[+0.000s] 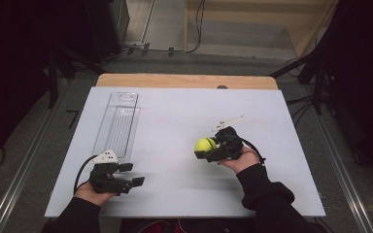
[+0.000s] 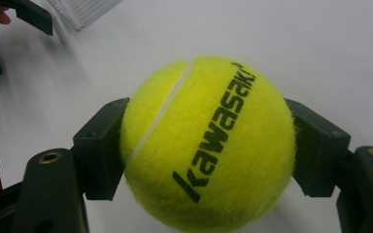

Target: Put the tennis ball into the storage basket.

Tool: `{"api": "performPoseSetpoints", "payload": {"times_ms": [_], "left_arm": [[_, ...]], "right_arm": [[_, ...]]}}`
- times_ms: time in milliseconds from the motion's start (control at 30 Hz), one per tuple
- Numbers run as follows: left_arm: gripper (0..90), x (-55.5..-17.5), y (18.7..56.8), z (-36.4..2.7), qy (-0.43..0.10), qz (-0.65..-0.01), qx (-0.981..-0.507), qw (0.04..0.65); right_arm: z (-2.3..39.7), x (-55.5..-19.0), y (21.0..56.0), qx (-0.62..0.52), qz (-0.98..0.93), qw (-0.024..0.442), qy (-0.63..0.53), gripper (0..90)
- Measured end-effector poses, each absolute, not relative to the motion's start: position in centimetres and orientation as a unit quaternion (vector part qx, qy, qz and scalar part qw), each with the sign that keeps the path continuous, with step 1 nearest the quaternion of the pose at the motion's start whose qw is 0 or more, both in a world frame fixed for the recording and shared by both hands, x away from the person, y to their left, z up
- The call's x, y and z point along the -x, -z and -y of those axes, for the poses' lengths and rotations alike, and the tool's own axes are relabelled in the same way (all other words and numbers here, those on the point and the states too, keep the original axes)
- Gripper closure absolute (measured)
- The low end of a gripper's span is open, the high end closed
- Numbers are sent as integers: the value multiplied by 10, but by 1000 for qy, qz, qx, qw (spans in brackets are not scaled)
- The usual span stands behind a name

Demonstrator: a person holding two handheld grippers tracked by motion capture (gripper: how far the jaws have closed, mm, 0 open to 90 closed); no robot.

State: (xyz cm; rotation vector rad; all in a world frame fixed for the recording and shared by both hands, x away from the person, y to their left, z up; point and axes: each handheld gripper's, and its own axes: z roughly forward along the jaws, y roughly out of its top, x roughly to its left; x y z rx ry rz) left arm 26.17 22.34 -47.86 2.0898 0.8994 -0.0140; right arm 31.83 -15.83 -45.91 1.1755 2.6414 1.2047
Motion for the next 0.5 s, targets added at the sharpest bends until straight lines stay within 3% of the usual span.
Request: {"api": "performPoseSetpoints", "payload": {"times_ms": [500], "left_arm": [[225, -262, 479, -223, 5, -358, -834, 420]], "right_arm": [[132, -325, 453, -362, -848, 2, -388, 242]]}}
